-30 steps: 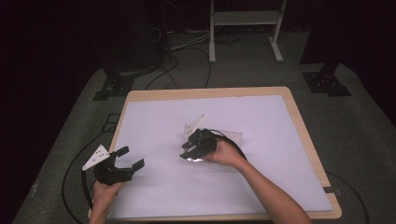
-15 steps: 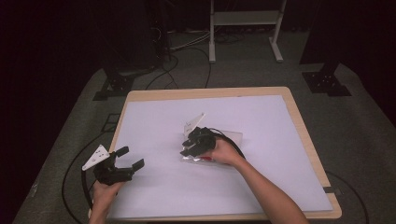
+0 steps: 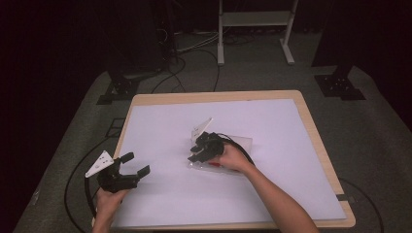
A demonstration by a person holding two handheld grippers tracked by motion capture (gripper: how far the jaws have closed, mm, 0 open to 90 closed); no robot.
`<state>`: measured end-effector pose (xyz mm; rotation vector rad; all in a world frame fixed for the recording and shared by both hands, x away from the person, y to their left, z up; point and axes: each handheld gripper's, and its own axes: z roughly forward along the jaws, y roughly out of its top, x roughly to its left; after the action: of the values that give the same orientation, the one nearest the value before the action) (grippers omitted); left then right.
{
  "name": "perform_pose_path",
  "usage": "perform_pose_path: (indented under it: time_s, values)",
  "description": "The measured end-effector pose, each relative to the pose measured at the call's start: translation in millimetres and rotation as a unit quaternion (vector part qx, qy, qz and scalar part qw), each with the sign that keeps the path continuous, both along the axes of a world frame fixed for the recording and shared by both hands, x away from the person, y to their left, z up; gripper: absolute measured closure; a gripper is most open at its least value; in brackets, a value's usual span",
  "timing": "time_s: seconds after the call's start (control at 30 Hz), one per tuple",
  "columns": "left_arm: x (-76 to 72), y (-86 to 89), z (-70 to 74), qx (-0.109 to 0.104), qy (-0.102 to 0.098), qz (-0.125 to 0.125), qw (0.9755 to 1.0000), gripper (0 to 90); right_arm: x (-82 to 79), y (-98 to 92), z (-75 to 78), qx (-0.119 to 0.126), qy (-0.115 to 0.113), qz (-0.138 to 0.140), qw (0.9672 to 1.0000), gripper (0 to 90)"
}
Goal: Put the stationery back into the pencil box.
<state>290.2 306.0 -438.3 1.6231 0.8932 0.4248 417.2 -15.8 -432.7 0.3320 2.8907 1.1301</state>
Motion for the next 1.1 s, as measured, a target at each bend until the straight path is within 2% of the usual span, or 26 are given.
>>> perform_pose_path:
  time_s: [1.1]
  values:
    - [-0.7,0.5,0.7,-0.002,-0.001,0.001,1.0,3.5,7.1,0.6,-12.6,-0.01,0.015,-0.003,0.9998,57.6]
